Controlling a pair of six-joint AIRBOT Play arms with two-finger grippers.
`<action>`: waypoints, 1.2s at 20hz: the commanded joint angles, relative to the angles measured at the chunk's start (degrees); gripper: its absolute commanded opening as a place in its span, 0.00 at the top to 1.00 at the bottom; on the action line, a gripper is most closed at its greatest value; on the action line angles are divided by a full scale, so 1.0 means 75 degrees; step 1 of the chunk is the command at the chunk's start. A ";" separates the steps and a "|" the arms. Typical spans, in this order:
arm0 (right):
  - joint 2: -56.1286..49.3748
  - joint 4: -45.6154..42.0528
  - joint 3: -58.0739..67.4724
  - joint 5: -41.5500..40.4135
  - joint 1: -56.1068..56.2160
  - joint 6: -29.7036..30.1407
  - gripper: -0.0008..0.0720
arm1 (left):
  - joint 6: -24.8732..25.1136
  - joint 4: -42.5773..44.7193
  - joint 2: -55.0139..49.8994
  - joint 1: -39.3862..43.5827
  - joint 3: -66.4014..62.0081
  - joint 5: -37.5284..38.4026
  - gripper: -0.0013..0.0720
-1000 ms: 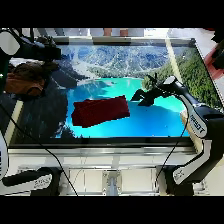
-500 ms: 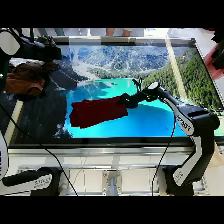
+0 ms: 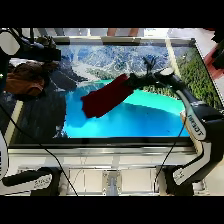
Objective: Fold the shirts.
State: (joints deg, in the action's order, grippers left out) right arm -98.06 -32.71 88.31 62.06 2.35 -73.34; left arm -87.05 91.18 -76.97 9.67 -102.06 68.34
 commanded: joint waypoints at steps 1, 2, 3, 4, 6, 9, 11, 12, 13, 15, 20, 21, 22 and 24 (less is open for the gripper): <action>0.1303 -0.2154 0.0367 0.0064 -0.1434 -0.1376 0.95 | 0.0009 0.0038 0.0003 -0.0006 -0.0009 0.0047 0.97; 0.1702 -0.2637 0.0367 0.0268 -0.1932 -0.1641 0.94 | 0.0009 0.0038 0.0003 -0.0006 -0.0009 0.0047 0.97; 0.2124 -0.3217 0.0367 0.0562 -0.2474 -0.1941 0.95 | 0.0009 0.0038 0.0003 -0.0006 -0.0009 0.0047 0.97; 0.2524 -0.3896 0.0364 0.0918 -0.2996 -0.2232 0.94 | 0.0009 0.0038 0.0003 -0.0006 -0.0009 0.0047 0.97; 0.3200 -0.5304 0.0364 0.1801 -0.3931 -0.2591 0.95 | 0.0006 0.0026 0.0003 -0.0006 -0.0009 0.0047 0.97; 0.3777 -0.7213 0.0364 0.3759 -0.5024 -0.2617 0.95 | -0.0017 -0.0003 0.0003 -0.0003 -0.0009 0.0044 0.97; 0.3818 -0.7941 0.0271 0.4823 -0.5365 -0.2407 0.95 | -0.0017 -0.0096 0.0003 -0.0003 -0.0009 0.0044 0.97; 0.3821 -0.8029 0.0082 0.5065 -0.5380 -0.2381 0.95 | -0.0017 -0.0198 0.0000 -0.0003 -0.0009 0.0047 0.97; 0.3821 -0.8026 -0.0254 0.5155 -0.5342 -0.2384 0.95 | -0.0015 -0.0306 0.0000 0.0000 -0.0009 0.0050 0.97; 0.3821 -0.8003 -0.1174 0.5132 -0.5135 -0.2422 0.95 | -0.0012 -0.0539 0.0003 0.0000 -0.0009 0.0125 0.97; 0.3821 -0.8932 -0.3771 0.4835 -0.4858 -0.2681 0.95 | 0.0015 -0.0793 0.0000 0.0003 -0.0009 0.0475 0.97; 0.3824 -0.9235 -0.4217 0.4779 -0.4873 -0.2707 0.95 | 0.0015 -0.0793 0.0003 0.0003 -0.0009 0.0516 0.97; 0.3824 -0.9509 -0.4581 0.4669 -0.4873 -0.2786 0.95 | 0.0015 -0.0793 0.0000 0.0003 -0.0009 0.0530 0.97; 0.3824 -0.9897 -0.5228 0.4246 -0.4873 -0.2859 0.95 | 0.0012 -0.0801 0.0003 0.0003 -0.0009 0.0533 0.97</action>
State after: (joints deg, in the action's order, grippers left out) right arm -69.43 -101.01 56.84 96.62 -34.30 -93.62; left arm -87.05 85.60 -76.97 9.67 -102.06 71.72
